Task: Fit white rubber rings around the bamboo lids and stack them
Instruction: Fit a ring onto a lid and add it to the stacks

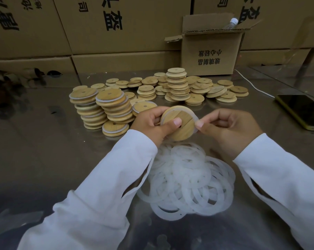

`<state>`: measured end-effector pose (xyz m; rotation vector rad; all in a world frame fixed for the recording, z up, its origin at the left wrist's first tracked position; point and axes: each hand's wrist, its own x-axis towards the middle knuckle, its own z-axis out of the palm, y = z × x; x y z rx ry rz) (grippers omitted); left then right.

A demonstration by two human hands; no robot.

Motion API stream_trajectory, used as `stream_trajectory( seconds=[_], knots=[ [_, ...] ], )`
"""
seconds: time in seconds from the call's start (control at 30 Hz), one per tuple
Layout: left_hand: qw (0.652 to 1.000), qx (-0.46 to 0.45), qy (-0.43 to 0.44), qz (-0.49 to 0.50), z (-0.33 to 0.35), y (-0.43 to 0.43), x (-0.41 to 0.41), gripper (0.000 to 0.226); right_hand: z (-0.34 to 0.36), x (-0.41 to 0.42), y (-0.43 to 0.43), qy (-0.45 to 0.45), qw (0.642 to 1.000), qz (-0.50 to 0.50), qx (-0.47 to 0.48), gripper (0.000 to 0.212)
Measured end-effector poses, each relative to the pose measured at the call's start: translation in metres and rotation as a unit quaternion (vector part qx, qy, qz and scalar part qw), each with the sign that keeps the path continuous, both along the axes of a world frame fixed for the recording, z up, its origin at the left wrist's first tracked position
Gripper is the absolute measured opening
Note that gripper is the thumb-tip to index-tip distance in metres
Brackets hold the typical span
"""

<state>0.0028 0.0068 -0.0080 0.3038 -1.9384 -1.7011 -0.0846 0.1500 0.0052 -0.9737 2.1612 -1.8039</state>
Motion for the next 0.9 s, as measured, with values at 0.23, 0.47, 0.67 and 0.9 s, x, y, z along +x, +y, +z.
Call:
stream_trajectory(
  seconds=[0.23, 0.47, 0.67, 0.9],
  knots=[
    [0.999, 0.032, 0.016, 0.031, -0.0043, 0.0045, -0.0043, 0.014, -0.0031, 0.0005, -0.0030, 0.008, 0.999, -0.003, -0.047, 0.018],
    [0.999, 0.030, 0.020, 0.039, -0.0051, 0.0065, -0.0059, 0.011, -0.0059, 0.0051, -0.0053, 0.022, 0.997, 0.007, -0.073, 0.023],
    [0.998, 0.051, 0.015, 0.022, -0.0045, 0.0032, -0.0062, 0.012, -0.0046, 0.0037, -0.0061, 0.039, 0.998, -0.013, -0.038, 0.024],
    [0.997, 0.071, 0.021, 0.005, -0.0047, 0.0003, -0.0059, 0.014, -0.0027, 0.0031, -0.0046, 0.018, 1.000, -0.010, 0.006, 0.020]
  ],
)
